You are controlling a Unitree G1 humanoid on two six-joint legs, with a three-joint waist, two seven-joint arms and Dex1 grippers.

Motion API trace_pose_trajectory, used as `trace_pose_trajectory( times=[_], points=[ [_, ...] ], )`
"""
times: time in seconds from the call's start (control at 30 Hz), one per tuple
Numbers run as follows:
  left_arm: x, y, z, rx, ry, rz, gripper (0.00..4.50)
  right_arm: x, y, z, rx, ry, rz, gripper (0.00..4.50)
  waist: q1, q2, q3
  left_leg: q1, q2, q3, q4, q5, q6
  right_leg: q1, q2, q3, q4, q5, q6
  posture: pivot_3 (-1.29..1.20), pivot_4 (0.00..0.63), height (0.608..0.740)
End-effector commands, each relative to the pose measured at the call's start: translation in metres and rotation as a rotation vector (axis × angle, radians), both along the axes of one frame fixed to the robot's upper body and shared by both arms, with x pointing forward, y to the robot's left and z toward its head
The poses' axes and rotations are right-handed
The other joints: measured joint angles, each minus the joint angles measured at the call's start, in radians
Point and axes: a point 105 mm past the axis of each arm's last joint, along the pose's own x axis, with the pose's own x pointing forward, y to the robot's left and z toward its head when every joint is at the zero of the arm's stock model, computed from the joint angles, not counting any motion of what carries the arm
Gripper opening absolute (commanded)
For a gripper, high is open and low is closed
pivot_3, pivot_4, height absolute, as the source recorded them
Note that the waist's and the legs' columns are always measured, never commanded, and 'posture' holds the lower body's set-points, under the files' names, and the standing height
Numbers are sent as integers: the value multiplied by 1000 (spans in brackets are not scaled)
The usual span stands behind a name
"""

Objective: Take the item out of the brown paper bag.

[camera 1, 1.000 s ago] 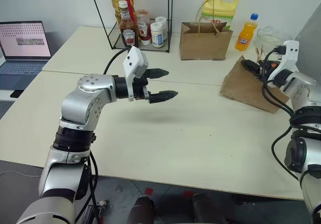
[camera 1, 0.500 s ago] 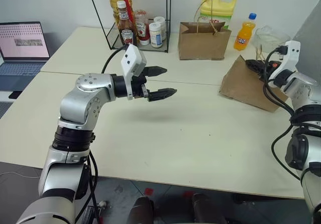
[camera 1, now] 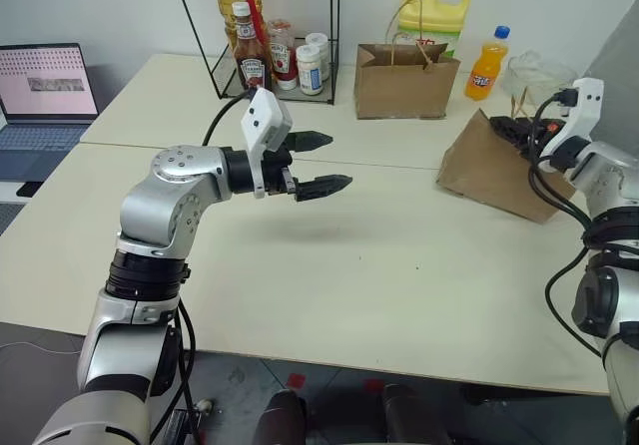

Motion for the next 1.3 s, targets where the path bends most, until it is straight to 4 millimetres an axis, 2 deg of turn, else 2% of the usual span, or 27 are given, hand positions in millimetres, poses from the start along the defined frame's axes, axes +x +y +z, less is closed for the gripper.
trace_pose_trajectory(
  times=[0.03,0.37,0.8,1.03,1.2,1.23,1.3],
  points=[
    [-3,2,15,-20,-60,3,4500,-6,-5,26,-36,-57,24,4459,0,0,0,0,0,0,0,0,0,0,0,0,0,0,0,0,150,740],
    [-3,-1,14,-21,-56,-7,4500,-16,3,29,-28,34,186,4459,-2,0,0,0,0,0,1,0,0,0,0,0,0,0,0,0,150,740],
    [-4,-3,14,-28,-57,-11,4500,-6,13,33,27,34,190,4459,-3,0,0,0,0,0,3,0,0,0,0,0,1,0,0,0,150,740],
    [-4,-1,14,-25,-59,-5,4500,-5,14,31,26,38,192,2190,-3,0,0,-1,0,1,5,0,0,1,0,0,1,0,0,0,150,740],
    [-4,0,13,-23,-63,-1,4500,-4,15,32,25,30,195,313,-3,0,0,-1,0,1,6,0,0,1,0,0,2,0,0,0,150,740],
    [-3,0,14,-24,-65,-1,4500,-4,15,33,24,28,195,45,-3,0,0,-1,0,1,7,0,0,1,0,0,2,0,0,0,150,740],
    [-3,0,14,-25,-67,1,4500,-4,16,34,22,23,199,45,-3,0,0,-1,0,1,8,0,0,1,0,0,2,0,0,0,150,740]
  ],
)
